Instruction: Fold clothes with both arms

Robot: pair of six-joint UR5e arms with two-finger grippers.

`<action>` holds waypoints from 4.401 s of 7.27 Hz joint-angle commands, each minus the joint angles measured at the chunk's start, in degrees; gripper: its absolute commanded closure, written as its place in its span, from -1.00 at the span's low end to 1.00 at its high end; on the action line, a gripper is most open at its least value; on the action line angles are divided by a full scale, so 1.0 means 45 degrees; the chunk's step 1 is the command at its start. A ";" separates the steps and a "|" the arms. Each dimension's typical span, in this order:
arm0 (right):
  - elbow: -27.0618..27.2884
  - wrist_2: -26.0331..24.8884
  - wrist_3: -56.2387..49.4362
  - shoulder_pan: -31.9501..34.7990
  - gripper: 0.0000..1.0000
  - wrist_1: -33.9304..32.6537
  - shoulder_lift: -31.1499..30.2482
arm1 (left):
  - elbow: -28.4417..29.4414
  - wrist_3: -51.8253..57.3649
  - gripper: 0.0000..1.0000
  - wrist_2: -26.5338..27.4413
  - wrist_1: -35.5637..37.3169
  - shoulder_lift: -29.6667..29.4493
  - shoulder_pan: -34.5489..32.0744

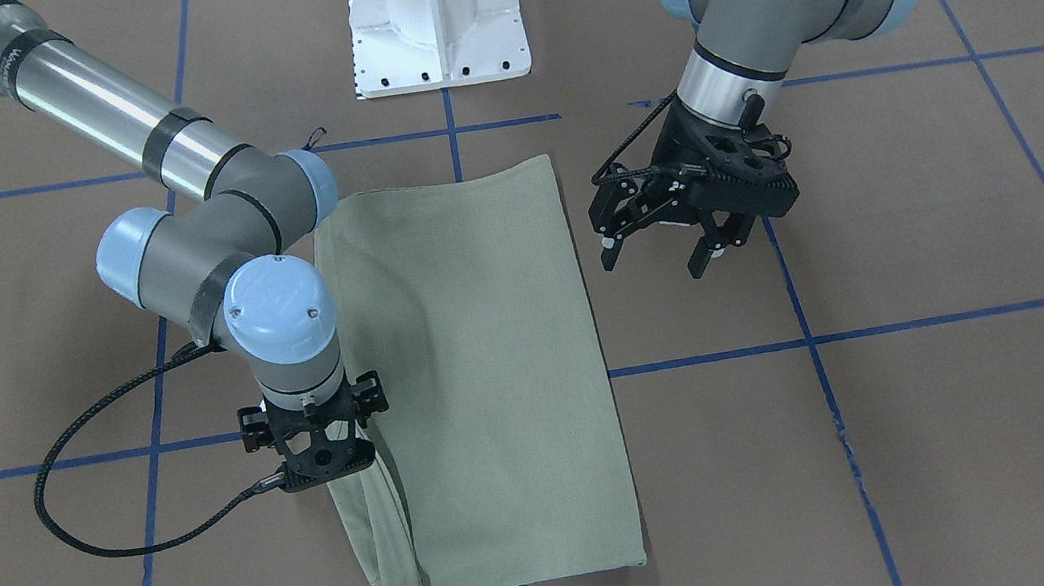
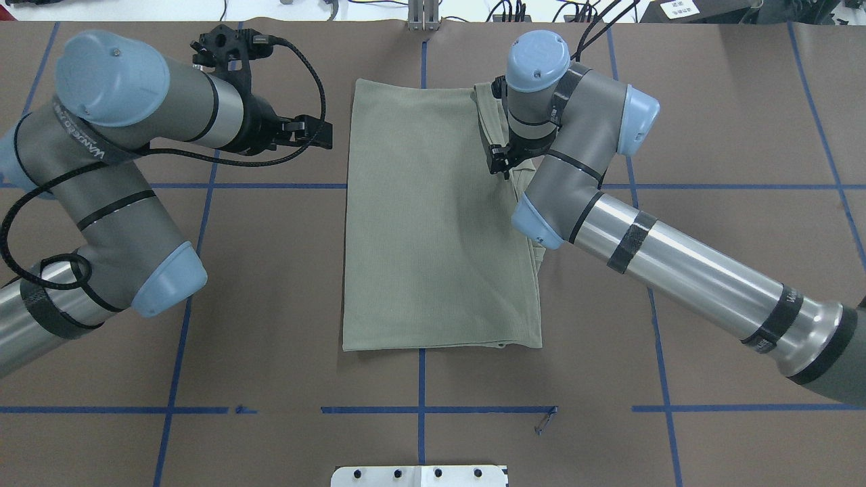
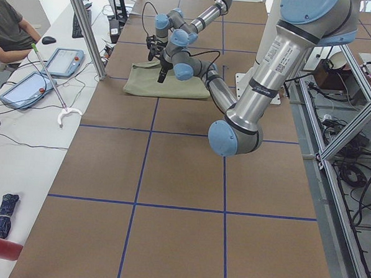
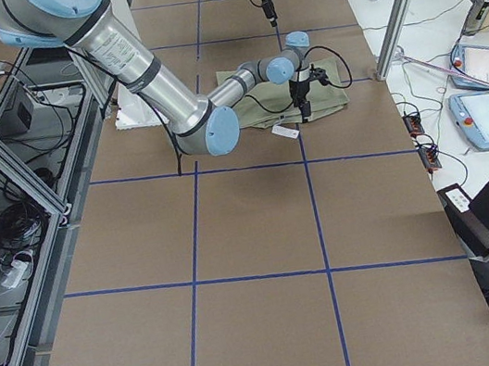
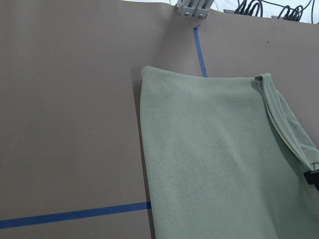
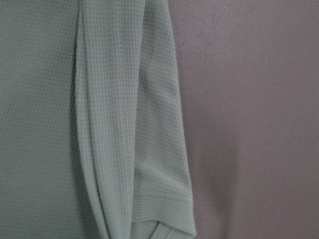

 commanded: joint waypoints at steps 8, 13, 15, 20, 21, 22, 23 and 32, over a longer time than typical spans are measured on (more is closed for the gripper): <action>-0.3148 -0.0740 -0.0654 0.0634 -1.00 0.1113 0.2006 | 0.0100 0.0117 -1.00 -0.0019 -0.0039 0.0118 -0.0032; -0.4941 -0.0878 -0.0634 0.0556 -1.00 0.2041 0.3011 | 0.0120 0.0137 -1.00 -0.0214 -0.0039 0.0157 -0.0130; -0.5135 -0.1189 -0.0653 0.0614 -1.00 0.2176 0.2991 | 0.0101 0.0137 -1.00 -0.0331 -0.0039 0.0157 -0.0130; -0.6172 -0.1251 -0.0634 0.1571 -1.00 0.2959 0.3010 | 0.0159 0.0137 -1.00 -0.0351 -0.0039 0.0196 -0.0130; -0.5649 -0.0824 -0.0557 0.1668 -1.00 0.2920 0.3010 | 0.0159 0.0117 -1.00 -0.0371 -0.0039 0.0177 -0.0091; -0.4387 0.0263 -0.0440 0.1766 -1.00 0.2107 0.2875 | 0.0140 -0.0018 -1.00 -0.0409 -0.0039 0.0138 -0.0071; -0.2248 0.0603 -0.0439 0.1728 -1.00 0.0069 0.2352 | 0.0023 -0.0793 -1.00 -0.1319 -0.0039 0.0137 0.0006; 0.8907 0.3693 0.2568 0.1105 -1.00 -0.1299 -0.6013 | -0.1306 -1.0659 -1.00 0.2127 0.2519 0.0428 0.5861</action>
